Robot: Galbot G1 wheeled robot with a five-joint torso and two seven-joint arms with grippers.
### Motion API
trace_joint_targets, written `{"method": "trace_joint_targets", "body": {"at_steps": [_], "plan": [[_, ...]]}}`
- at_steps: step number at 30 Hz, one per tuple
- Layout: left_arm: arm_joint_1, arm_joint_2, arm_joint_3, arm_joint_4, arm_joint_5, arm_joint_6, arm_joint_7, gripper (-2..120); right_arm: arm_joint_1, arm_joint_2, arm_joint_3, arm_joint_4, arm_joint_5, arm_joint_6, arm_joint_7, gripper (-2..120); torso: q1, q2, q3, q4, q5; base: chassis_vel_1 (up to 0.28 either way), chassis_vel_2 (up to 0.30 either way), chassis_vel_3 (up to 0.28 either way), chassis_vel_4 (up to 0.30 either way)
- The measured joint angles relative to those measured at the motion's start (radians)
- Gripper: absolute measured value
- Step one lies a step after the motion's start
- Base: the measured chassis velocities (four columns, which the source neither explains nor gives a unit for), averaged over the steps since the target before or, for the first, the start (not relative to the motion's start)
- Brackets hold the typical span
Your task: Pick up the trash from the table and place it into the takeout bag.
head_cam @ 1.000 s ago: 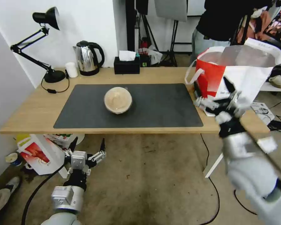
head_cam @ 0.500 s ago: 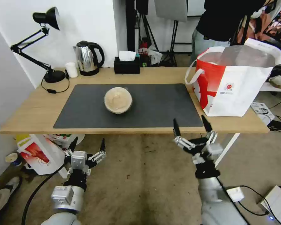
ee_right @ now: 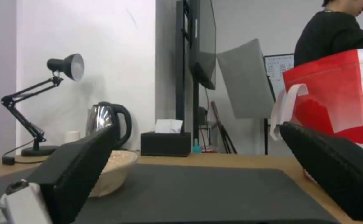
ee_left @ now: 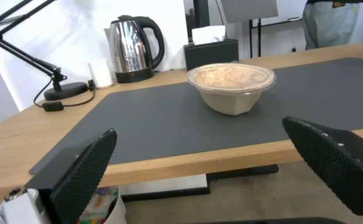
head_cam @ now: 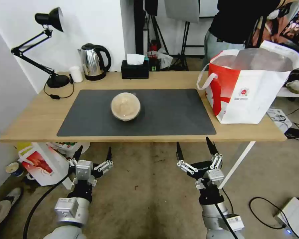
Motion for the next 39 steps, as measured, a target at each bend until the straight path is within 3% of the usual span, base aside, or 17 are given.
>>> {"method": "trace_joint_targets", "body": {"at_steps": [11,39], "plan": [[0.0,0.0,0.0,0.0,0.0,0.0,0.0,100,-0.016,0.02,0.002,-0.049,-0.037,0.047,0.013,100,0.0,0.0,0.0,0.0,0.0,0.0,0.0,0.0,0.0],[0.0,0.0,0.0,0.0,0.0,0.0,0.0,100,-0.015,0.029,0.007,-0.08,-0.037,0.058,0.021,100,0.0,0.0,0.0,0.0,0.0,0.0,0.0,0.0,0.0]]}}
